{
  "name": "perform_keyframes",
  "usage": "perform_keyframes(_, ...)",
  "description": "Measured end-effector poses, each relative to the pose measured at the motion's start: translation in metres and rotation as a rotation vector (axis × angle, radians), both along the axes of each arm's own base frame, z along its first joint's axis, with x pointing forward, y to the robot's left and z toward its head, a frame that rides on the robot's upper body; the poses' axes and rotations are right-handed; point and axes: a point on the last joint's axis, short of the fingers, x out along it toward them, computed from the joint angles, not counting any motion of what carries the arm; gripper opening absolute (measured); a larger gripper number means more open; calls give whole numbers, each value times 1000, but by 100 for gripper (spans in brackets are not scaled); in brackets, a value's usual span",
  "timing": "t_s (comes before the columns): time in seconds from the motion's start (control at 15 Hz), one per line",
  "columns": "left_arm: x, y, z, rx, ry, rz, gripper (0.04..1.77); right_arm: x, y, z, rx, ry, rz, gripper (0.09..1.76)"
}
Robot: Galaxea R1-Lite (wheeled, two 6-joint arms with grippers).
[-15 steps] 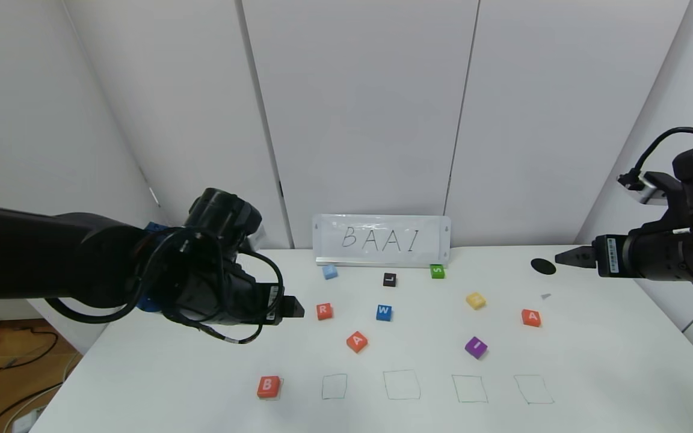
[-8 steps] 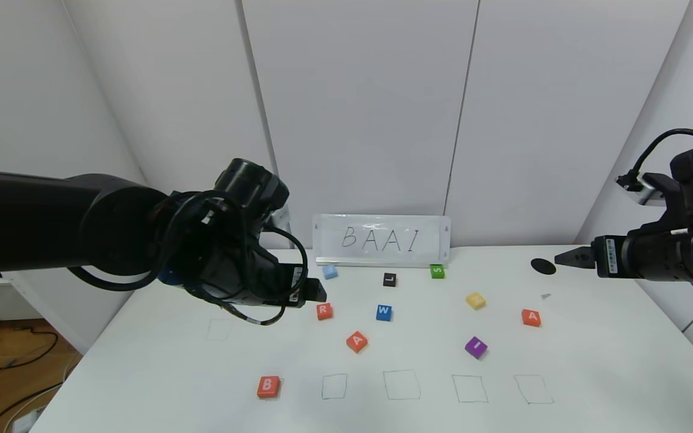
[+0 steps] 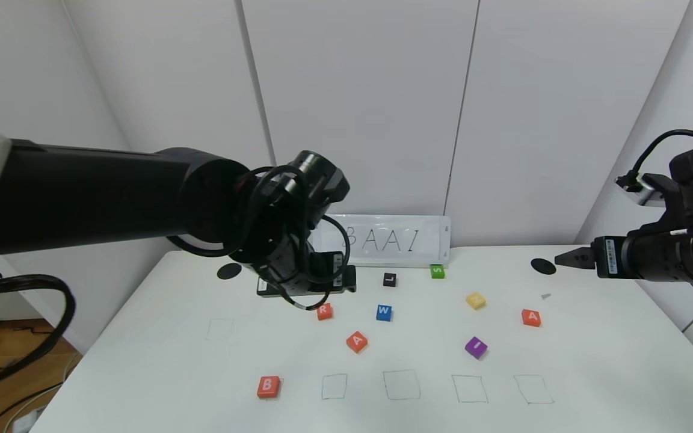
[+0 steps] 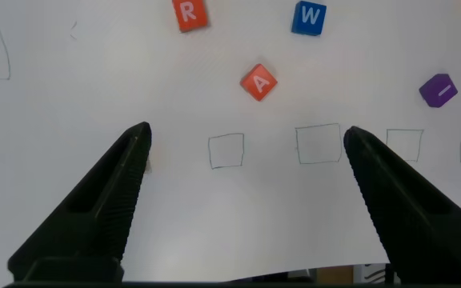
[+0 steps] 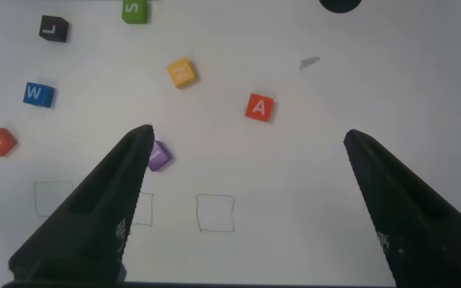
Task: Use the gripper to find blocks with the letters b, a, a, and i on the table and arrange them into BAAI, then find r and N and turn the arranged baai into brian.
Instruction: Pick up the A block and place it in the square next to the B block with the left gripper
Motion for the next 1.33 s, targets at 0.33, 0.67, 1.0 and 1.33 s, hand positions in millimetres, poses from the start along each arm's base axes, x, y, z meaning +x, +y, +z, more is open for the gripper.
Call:
perform_keyframes(0.33,22,-51,-28,-43,65,142,172,1,-1,-1,0,2,-2,171)
perform_keyframes(0.67,40,-71,-78,-24,91,222,172,2,-1,-2,-1,7,-2,171)
perform_keyframes(1.0,49,-73,-112,16,134,278,172,5,-1,-6,-4,18,-3,171)
perform_keyframes(1.33,57,-68,-131,35,164,302,172,7,0,-11,-6,34,1,171)
